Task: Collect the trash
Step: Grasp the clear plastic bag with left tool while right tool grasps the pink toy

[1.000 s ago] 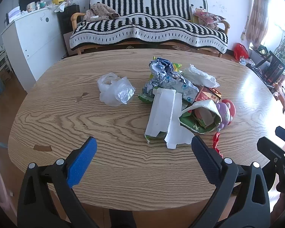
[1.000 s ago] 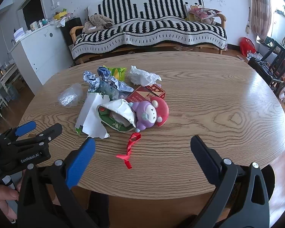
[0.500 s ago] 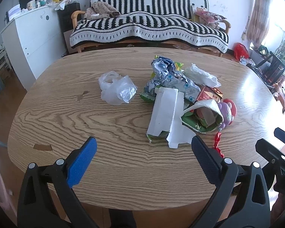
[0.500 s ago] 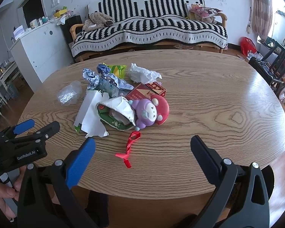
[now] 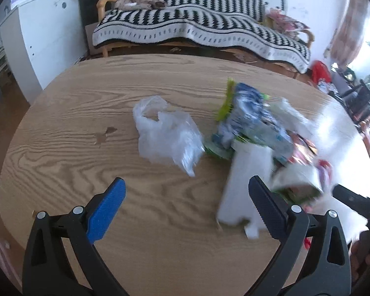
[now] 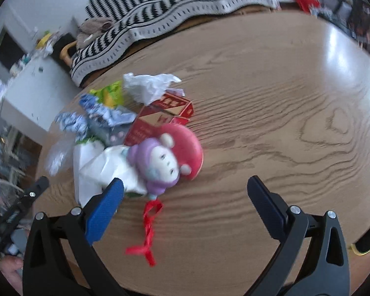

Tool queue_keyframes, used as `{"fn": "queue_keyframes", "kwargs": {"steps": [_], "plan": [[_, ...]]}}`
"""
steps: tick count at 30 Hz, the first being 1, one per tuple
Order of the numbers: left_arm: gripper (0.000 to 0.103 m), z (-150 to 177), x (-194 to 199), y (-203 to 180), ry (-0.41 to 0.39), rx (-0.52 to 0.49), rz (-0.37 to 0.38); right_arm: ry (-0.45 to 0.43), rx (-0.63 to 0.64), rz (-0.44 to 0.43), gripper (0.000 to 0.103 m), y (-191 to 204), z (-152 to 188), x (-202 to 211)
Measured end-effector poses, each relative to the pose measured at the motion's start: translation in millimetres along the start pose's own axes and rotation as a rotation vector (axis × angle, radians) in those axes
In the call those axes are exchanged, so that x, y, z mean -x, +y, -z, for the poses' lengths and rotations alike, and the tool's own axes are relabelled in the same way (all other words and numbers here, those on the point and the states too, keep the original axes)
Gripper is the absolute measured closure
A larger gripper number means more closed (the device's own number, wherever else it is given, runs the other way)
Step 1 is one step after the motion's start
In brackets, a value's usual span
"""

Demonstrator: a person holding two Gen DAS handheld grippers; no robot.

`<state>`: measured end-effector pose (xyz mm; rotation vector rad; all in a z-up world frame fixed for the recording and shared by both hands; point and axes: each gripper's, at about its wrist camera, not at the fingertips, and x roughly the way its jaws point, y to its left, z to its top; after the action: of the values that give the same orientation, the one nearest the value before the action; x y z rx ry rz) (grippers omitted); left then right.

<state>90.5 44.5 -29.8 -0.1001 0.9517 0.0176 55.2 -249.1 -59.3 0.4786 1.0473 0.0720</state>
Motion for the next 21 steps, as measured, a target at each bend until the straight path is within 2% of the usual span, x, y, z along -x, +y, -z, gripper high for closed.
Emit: {"fn": "queue_keyframes", "kwargs": {"steps": [3,5,8,10,13,14,16,17,18,21], "plan": [[0.006,-13.2,-22.2,2.6,0.007,0.022,-0.032,0.011,-0.049,-0.039,0.006,-3.1,-7.3,-9.5],[0.006,-20.1,-35.7,3.6,0.015,0.035,-0.023,0.012,-0.048,-0.038,0.006,1.5,-11.1,-14.3],[0.006,-25.9,-52.4,6.6,0.013,0.054,-0.057,0.011,-0.072,-0.029,0.006,1.1,-15.3,-24.3],[0.006,-28.9,-60.3,9.2,0.023,0.077,-0.055,-0.009,-0.072,-0.021,0.009,3.0,-17.8,-27.3],[0.009,-33.3,-61.8,9.6,0.006,0.084,-0.033,0.013,-0.049,-0.055,0.031,11.7,-17.9,-33.8],[0.013,-33.9,-60.7,9.3,-0.005,0.080,-0.026,0.019,-0.037,-0.049,0.038,14.1,-16.8,-34.7],[0.048,-33.4,-59.4,7.8,-0.008,0.067,-0.024,-0.002,-0.025,-0.048,0.045,16.4,-15.1,-29.6],[0.058,-32.9,-59.6,7.8,0.001,0.062,-0.011,-0.016,-0.021,-0.045,0.047,16.4,-15.4,-25.5],[0.076,-32.2,-59.5,7.8,0.010,0.065,0.007,-0.037,-0.019,-0.047,0.049,15.8,-16.3,-19.5],[0.090,-30.5,-50.0,11.7,0.003,0.075,0.038,-0.099,0.000,-0.052,0.050,12.6,-22.1,3.5]]}}
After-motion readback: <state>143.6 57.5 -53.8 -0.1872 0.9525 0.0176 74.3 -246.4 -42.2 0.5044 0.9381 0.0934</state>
